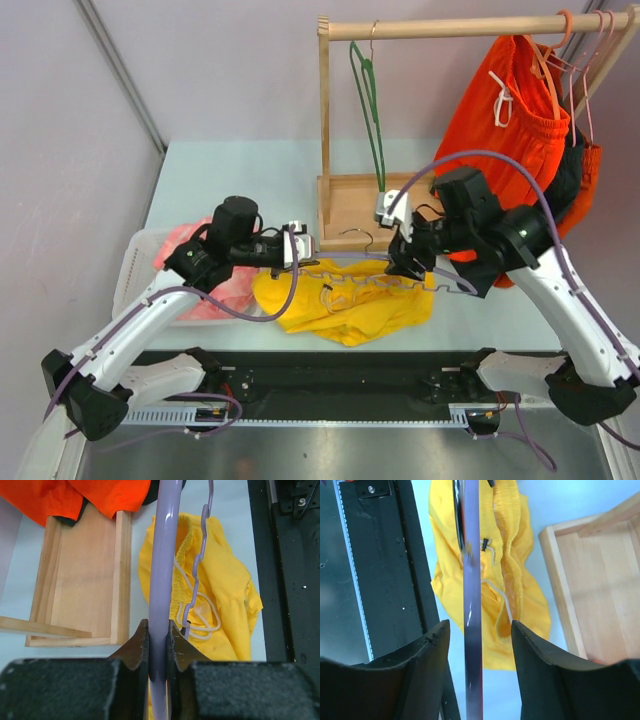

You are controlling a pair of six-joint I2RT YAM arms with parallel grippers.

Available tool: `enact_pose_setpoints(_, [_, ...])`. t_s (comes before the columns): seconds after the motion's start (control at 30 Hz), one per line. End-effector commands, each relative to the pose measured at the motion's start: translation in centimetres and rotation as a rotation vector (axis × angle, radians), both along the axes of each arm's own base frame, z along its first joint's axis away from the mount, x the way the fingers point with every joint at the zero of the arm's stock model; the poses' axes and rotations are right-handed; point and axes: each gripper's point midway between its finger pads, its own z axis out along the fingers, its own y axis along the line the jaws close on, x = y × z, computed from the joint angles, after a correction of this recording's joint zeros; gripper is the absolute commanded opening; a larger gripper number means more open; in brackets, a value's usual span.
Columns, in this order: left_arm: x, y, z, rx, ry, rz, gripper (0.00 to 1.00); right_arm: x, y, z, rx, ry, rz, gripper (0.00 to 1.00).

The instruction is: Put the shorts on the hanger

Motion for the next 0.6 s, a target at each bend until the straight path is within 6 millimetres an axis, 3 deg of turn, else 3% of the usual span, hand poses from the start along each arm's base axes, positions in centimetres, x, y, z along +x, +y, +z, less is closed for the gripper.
enact_pose_setpoints(0.0, [0.1,-0.7,3.4,-0.079,-0.057,0.010,0.00,1.5,2.8,1.5,0.063,-0.054,0.027,0.52])
enact_pose_setpoints(0.07, [0.1,-0.6,3.3,-0.074,-0.065,0.016,0.00,1.5,3.7,1.3,0.070,-0.042,0.046,0.48])
enact_pose_setpoints(0.13, [0.3,-0.5,3.3,-0.070,-0.058,0.032,0.00,1.4,4.5,1.2,0.069,-0.047,0.073,0.37])
enact_pose_setpoints(0.17, [0.3,-0.5,3.3,-0.068,-0.055,0.032,0.00,1.4,4.6,1.1,0.068,-0.048,0.084,0.30])
enact_pose_setpoints(0.2, [0.3,-0.5,3.3,-0.068,-0.057,0.035,0.00,1.3,4.5,1.0,0.062,-0.050,0.091,0.14])
enact_pose_setpoints(0.27, [0.3,-0.2,3.4,-0.070,-0.055,0.053,0.17,1.1,4.1,0.9,0.048,-0.066,0.099,0.00])
enact_pose_setpoints(0.33, [0.4,0.5,3.4,-0.077,-0.013,0.091,0.37,0.4,3.0,1.1,0.039,-0.085,0.090,0.00])
enact_pose_setpoints(0.37, [0.5,0.8,3.3,-0.087,0.011,0.097,0.42,0.3,2.3,0.6,0.018,-0.093,0.082,0.00])
enact_pose_setpoints(0.53, [3.4,4.4,2.6,-0.076,0.108,0.219,0.55,-0.6,-1.7,0.6,-0.010,-0.099,-0.022,0.00])
enact_pose_setpoints(0.57, [3.5,4.8,1.5,-0.042,0.142,0.227,0.57,-0.6,-2.4,0.3,-0.012,-0.084,-0.043,0.00])
